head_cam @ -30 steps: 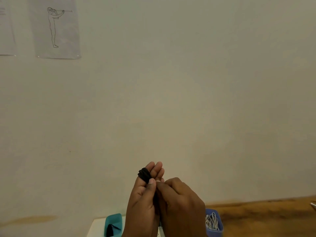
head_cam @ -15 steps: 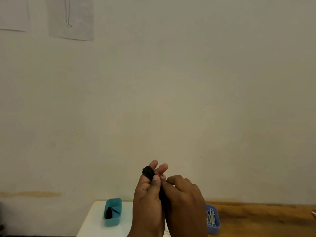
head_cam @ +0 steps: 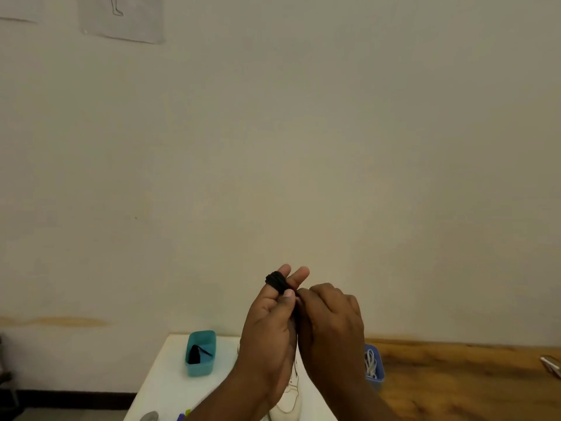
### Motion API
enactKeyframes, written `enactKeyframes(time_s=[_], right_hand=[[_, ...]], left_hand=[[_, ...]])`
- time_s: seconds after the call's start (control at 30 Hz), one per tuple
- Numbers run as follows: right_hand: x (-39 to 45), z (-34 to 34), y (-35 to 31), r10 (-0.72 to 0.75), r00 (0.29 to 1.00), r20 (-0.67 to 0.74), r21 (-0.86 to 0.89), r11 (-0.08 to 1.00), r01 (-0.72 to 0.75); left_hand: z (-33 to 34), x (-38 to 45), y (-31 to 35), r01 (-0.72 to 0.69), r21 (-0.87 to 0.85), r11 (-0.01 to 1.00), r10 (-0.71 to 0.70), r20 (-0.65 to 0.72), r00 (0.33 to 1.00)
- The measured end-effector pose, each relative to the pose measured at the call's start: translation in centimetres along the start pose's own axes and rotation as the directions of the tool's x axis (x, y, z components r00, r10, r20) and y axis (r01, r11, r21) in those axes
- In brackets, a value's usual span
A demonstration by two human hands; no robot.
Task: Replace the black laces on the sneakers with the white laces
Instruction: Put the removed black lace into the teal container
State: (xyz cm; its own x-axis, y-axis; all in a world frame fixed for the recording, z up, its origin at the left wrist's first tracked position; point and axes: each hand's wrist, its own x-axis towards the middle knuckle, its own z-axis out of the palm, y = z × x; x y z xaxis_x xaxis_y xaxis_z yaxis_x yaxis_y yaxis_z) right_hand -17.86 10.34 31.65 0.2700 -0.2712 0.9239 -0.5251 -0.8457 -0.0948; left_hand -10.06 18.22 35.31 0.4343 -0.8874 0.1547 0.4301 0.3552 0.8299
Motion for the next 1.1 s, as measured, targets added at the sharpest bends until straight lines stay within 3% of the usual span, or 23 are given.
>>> enactKeyframes(time_s=[0.13, 0.23, 0.33, 0.4, 0.5, 0.57, 0.67, 0.77, 0.87, 1.1], right_hand=[[-0.4, 1.2, 2.3, 0.099, 0.994, 0.048, 0.003, 0.995, -0.099], [-0.8, 1.8, 3.0, 0.187, 0.976, 0.111, 0.022, 0.982, -0.190], [-0.8, 2.2, 2.6, 0.260, 0.950, 0.175, 0.099, 0.955, -0.279], [-0.6, 2.5, 2.8, 0.335, 0.922, 0.197, 0.155, 0.917, -0.366], [0.0, 2.6, 2.8, 0.410, 0.892, 0.191, 0.254, 0.857, -0.448], [0.4, 2.5, 2.5, 0.440, 0.885, 0.154, 0.308, 0.829, -0.466], [1.5, 2.2, 2.1, 0.450, 0.892, 0.045, 0.328, 0.837, -0.439], [3.5, 2.4, 1.9, 0.438, 0.899, -0.013, 0.318, 0.854, -0.412], [5.0, 3.2, 1.7, 0.445, 0.895, 0.016, 0.336, 0.841, -0.424], [6.3, 5.3, 1.6, 0.450, 0.891, 0.064, 0.378, 0.815, -0.439]], left_hand=[[-1.7, 1.2, -0.1, 0.111, 0.234, 0.966, -0.128, 0.061, 0.990], [-2.5, 1.6, 0.5, 0.062, 0.533, 0.844, -0.146, 0.116, 0.982], [-2.8, 2.1, 0.9, -0.102, 0.704, 0.703, 0.124, 0.020, 0.992], [-2.8, 2.2, 0.9, -0.199, 0.828, 0.525, 0.376, -0.016, 0.927], [-3.6, 2.3, 0.4, -0.263, 0.962, 0.079, 0.626, 0.157, 0.764], [-4.5, 2.8, -0.1, -0.204, 0.953, -0.226, 0.634, 0.303, 0.712], [-4.7, 3.2, -0.3, -0.126, 0.884, -0.449, 0.557, 0.388, 0.734], [-4.7, 4.0, -0.1, -0.100, 0.877, -0.469, 0.539, 0.374, 0.755], [-4.7, 5.1, 0.9, -0.046, 0.893, -0.448, 0.545, 0.313, 0.777], [-5.5, 7.2, 2.5, -0.043, 0.924, -0.380, 0.587, 0.277, 0.761]])
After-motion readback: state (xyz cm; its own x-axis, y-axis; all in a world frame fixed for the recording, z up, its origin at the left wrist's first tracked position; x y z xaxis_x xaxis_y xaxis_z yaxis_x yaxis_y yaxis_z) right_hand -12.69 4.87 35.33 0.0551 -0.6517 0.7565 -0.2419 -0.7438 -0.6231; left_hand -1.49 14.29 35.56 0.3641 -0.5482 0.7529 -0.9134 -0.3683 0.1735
